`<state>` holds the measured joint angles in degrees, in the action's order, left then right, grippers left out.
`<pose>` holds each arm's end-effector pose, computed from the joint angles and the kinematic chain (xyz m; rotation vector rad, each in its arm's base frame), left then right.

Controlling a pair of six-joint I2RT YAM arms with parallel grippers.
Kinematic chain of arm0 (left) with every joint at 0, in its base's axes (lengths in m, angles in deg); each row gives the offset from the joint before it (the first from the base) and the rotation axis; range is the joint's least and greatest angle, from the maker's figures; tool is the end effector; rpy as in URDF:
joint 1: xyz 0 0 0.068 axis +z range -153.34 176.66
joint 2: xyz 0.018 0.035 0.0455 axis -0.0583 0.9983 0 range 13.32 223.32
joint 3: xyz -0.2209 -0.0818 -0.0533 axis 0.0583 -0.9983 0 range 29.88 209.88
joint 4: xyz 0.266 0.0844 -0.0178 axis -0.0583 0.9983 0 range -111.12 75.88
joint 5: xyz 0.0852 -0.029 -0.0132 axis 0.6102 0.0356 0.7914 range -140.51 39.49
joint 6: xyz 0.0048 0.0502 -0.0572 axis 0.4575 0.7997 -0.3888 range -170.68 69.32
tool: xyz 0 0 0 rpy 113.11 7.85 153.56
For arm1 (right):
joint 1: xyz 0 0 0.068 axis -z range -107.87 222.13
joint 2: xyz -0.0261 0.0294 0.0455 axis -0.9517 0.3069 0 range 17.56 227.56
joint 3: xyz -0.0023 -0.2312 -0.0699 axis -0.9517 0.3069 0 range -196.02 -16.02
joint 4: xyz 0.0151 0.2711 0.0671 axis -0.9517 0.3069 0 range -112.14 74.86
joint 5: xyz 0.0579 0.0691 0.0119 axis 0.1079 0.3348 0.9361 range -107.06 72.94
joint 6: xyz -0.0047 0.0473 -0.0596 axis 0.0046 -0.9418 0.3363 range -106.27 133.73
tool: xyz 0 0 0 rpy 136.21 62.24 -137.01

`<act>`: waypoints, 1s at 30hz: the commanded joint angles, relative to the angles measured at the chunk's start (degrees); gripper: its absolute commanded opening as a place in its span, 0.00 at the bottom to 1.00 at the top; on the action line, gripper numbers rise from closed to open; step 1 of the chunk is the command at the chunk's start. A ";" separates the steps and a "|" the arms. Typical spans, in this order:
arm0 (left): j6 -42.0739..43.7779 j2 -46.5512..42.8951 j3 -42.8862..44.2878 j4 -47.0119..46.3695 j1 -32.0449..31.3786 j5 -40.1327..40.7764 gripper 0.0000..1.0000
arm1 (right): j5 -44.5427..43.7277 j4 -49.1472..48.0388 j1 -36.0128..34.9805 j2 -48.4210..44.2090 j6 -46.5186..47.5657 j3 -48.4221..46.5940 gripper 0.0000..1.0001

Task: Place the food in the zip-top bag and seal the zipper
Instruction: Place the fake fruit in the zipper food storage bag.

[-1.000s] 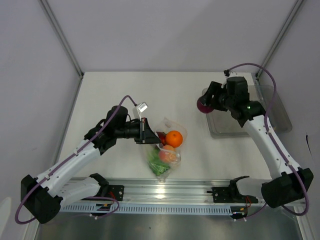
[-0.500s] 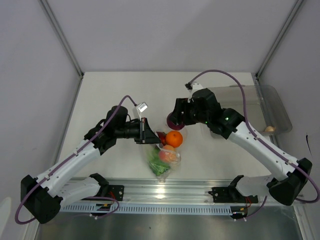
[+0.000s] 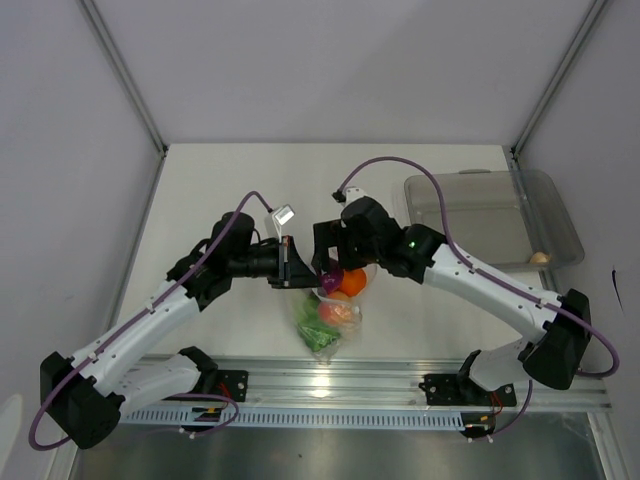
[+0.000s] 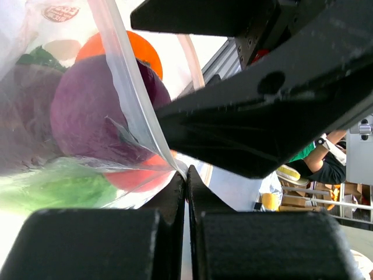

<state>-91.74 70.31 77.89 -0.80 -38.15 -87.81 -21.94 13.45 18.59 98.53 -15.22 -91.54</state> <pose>0.2024 -0.1884 0.2643 0.3251 2.2971 -1.4251 0.2165 0.2838 0.2860 -0.4599 2.3256 0.6356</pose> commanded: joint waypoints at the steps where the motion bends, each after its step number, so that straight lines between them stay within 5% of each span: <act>1: -0.16 -1.01 1.12 -0.98 0.27 -0.85 0.01 | -3.46 0.18 -0.08 -1.33 -0.23 -3.31 0.99; 10: -0.16 -0.83 0.86 -1.24 0.27 -1.02 0.00 | -10.32 5.45 6.41 -6.25 0.38 -7.27 0.99; 19: -0.25 -0.65 0.33 -1.77 0.35 -1.28 0.01 | -19.52 9.49 32.25 -10.31 -0.49 -5.07 1.00; 30: 0.98 0.75 1.56 -0.63 0.27 -2.08 0.01 | -33.60 10.11 55.55 2.08 -4.80 -3.75 0.99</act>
<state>-91.63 70.84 77.89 -0.83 -38.15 -88.33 -48.76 23.38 70.65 97.72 -17.45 -95.87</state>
